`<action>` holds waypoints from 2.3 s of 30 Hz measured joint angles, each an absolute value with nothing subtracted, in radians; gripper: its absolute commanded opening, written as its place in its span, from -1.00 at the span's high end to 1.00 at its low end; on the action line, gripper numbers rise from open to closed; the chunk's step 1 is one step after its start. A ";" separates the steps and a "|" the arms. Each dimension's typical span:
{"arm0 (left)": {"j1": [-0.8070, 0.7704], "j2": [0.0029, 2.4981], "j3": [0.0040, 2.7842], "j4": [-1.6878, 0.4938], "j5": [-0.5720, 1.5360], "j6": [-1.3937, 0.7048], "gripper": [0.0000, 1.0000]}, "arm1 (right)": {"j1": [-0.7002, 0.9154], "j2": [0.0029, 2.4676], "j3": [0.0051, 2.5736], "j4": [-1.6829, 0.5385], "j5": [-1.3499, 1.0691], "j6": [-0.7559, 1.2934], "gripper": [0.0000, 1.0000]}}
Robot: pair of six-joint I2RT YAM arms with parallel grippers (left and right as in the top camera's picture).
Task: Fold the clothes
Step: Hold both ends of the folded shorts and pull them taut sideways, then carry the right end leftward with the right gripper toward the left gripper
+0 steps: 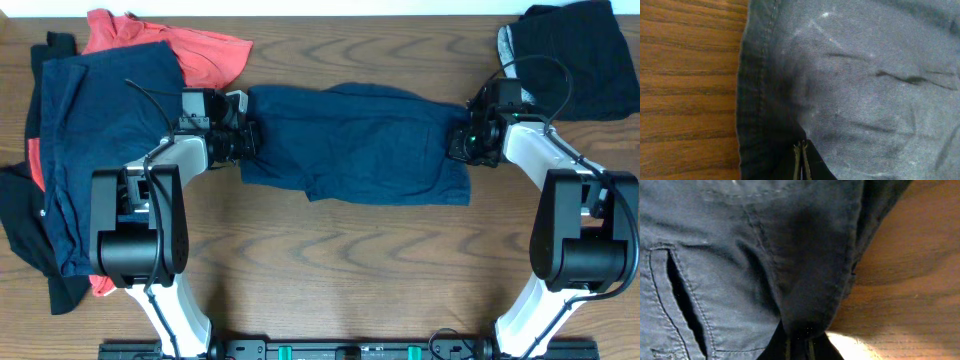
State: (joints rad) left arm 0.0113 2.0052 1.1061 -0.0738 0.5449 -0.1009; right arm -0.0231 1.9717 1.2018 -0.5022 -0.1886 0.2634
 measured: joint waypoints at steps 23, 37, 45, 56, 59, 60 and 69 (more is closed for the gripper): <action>-0.177 2.005 1.106 -0.046 0.531 -0.101 0.88 | -0.207 1.622 1.156 -0.696 -0.194 0.226 0.98; -0.283 2.005 1.106 -0.044 0.519 -0.105 0.88 | -0.051 1.622 1.163 -0.435 -0.409 0.216 0.98; -0.283 2.005 1.106 -0.044 0.519 -0.105 0.88 | 0.110 1.622 1.194 -0.306 -0.490 0.262 0.98; -0.283 2.005 1.106 -0.044 0.519 -0.105 0.88 | 0.333 1.622 1.201 -0.258 -0.368 0.309 0.98; -0.283 2.005 1.106 -0.044 0.518 -0.105 0.88 | 0.381 1.628 1.201 -0.223 -0.309 0.311 0.98; -0.283 2.005 1.106 -0.044 0.518 -0.105 0.88 | 0.393 1.633 1.202 -0.206 -0.296 0.312 0.98; -0.283 2.004 1.106 -0.046 0.517 -0.105 0.77 | 0.438 1.773 1.204 -0.068 -0.254 0.312 0.98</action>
